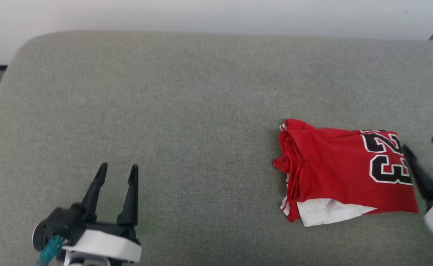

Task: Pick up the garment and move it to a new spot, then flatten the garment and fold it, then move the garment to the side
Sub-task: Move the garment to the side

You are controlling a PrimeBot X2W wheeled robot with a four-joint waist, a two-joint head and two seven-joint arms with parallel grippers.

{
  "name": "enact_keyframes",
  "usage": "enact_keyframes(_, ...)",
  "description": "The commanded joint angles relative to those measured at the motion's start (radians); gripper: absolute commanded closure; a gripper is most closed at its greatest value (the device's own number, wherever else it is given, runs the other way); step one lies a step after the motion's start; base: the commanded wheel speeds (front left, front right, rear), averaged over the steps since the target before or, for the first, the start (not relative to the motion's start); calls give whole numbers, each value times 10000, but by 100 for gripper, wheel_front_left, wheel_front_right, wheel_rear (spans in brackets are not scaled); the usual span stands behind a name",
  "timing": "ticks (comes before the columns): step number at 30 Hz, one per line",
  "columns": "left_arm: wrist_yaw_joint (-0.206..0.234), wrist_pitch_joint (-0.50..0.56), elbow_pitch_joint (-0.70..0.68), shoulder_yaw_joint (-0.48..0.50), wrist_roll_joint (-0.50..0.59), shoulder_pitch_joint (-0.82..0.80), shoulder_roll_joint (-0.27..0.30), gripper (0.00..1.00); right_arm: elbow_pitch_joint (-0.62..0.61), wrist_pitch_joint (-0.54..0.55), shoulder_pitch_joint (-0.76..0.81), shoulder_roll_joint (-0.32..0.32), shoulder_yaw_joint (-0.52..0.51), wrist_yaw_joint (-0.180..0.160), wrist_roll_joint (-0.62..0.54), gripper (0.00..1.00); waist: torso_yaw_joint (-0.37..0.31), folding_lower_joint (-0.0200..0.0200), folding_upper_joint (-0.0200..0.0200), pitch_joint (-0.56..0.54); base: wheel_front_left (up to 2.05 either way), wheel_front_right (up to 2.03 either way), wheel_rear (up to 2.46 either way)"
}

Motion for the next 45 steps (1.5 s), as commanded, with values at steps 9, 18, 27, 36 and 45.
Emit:
enact_keyframes(9,8,-48,110,-562,18,-1498,-61,0,-315,5236,-1508,-2152,850,-1,1965,0,146,0,-1,1546,0,0,0)
enact_keyframes(18,8,-50,217,-1056,-33,-2481,-266,0,-635,7846,-2035,-2460,981,1,2806,0,505,0,-1,2506,0,0,0)
enact_keyframes(27,8,-49,454,-1232,-71,-2987,-272,0,-642,8445,-1618,-1705,1538,33,2868,100,634,0,-1,2907,0,0,0)
enact_keyframes(36,8,-50,368,-1089,18,-3069,142,0,-557,7150,-1971,-1552,472,-13,2549,100,-280,0,-1,2755,0,0,0)
enact_keyframes(45,8,-49,93,-1483,156,-3814,791,0,-316,5657,-1882,-1551,-1437,-13,2359,100,-1554,0,-1,3353,0,0,0)
